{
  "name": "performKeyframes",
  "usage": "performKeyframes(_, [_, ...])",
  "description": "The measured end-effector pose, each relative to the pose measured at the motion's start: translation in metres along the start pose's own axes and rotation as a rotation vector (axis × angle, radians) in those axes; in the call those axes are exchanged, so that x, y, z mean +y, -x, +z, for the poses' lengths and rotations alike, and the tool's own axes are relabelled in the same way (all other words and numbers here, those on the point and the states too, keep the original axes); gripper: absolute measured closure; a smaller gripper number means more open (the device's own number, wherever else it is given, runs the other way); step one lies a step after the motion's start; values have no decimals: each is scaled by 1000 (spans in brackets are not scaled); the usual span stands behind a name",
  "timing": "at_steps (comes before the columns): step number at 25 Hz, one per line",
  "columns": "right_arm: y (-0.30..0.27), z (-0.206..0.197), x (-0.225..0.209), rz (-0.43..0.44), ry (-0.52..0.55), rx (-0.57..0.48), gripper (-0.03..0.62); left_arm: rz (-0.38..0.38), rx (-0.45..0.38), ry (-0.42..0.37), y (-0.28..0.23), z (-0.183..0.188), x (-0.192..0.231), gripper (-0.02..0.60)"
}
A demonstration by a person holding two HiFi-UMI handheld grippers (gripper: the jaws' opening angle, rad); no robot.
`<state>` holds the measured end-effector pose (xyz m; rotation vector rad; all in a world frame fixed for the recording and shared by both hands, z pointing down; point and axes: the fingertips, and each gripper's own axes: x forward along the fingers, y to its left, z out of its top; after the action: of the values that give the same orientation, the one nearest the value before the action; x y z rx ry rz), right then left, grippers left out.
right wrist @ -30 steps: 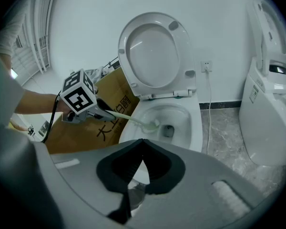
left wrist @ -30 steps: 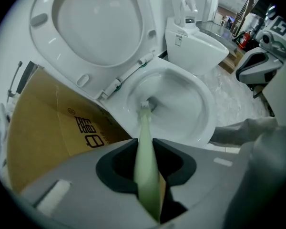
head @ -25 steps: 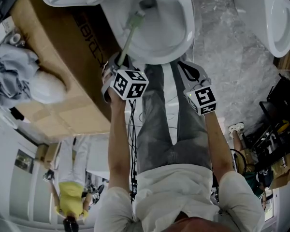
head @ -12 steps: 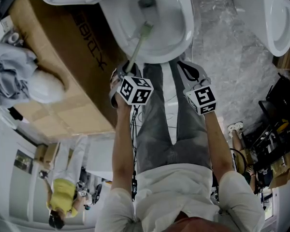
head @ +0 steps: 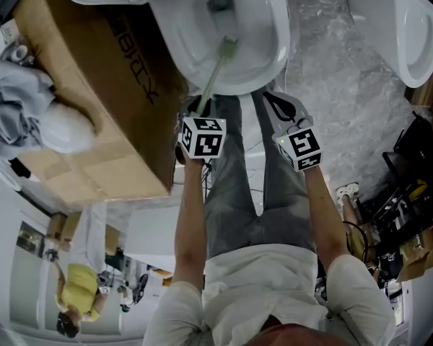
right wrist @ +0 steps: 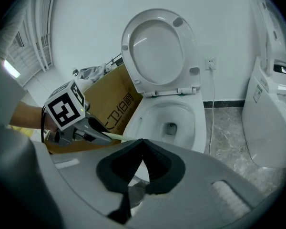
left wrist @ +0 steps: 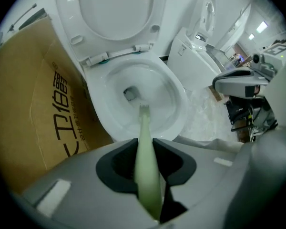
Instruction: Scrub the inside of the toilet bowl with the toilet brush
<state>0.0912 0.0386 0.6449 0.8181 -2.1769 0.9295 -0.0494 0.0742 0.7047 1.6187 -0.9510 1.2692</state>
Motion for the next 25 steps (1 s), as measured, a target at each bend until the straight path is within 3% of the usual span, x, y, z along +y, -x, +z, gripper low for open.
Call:
performKeyframes(8, [-8,2,-1,25,24,28,591,-6,-56,192,-14,-5,-3,465])
performKeyframes(25, [-18,8,-24,39,42,57,591,52,-27,244,-76,44,12,465])
